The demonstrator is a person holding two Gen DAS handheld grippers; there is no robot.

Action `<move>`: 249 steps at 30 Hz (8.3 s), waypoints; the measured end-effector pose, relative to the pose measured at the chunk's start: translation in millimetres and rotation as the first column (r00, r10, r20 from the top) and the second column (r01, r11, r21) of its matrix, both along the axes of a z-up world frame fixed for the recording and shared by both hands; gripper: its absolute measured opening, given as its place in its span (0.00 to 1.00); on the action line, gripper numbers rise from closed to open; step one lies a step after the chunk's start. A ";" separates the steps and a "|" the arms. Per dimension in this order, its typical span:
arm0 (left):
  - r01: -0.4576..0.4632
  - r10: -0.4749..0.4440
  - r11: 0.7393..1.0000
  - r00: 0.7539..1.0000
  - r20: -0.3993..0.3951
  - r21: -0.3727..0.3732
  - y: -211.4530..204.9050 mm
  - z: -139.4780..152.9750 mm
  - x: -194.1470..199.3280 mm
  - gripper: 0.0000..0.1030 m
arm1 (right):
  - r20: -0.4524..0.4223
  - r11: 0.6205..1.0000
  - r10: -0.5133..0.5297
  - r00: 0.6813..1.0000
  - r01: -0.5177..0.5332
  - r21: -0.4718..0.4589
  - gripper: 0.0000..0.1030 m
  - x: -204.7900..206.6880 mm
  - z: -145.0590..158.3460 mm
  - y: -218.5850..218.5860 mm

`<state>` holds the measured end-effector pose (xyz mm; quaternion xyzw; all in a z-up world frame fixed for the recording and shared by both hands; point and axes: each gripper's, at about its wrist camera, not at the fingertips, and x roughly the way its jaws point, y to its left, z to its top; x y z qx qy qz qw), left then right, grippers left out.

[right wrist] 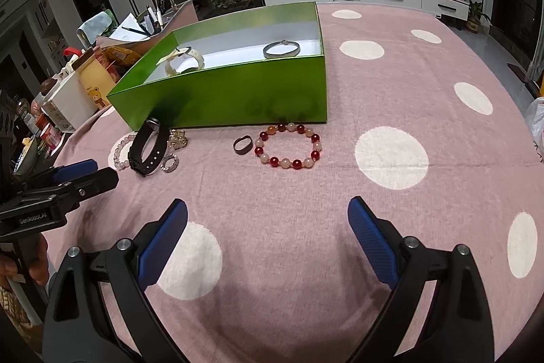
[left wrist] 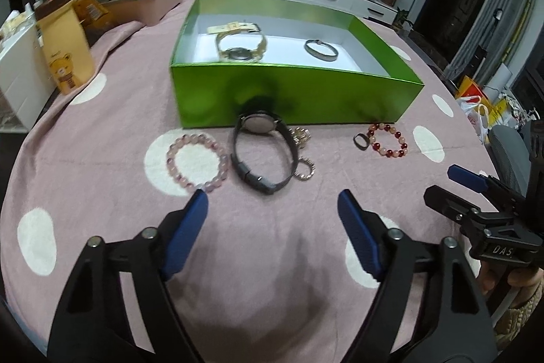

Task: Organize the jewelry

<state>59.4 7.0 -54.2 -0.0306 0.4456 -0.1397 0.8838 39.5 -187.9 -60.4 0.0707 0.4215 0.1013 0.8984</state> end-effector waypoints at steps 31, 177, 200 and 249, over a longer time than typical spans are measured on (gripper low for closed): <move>0.104 -0.103 0.994 0.994 -0.034 0.041 -20.8 -18.5 45.0 0.04 | -0.046 0.982 0.188 0.981 -0.188 0.008 0.42 53.8 -22.2 33.4; 0.007 -0.016 0.992 0.997 0.070 0.129 -57.8 64.7 57.6 0.98 | 0.133 0.998 -0.056 0.990 0.054 0.018 0.98 17.6 70.0 -47.0; -0.058 0.057 0.996 0.998 0.019 0.068 -19.0 46.1 7.0 0.98 | 0.094 0.999 -0.028 0.995 0.026 0.031 0.99 -14.4 62.1 -34.0; -0.179 0.179 0.984 0.984 -0.011 -0.004 68.7 -10.5 1.0 0.79 | -0.020 0.944 0.324 0.946 -0.325 -0.048 0.48 44.5 -15.5 102.6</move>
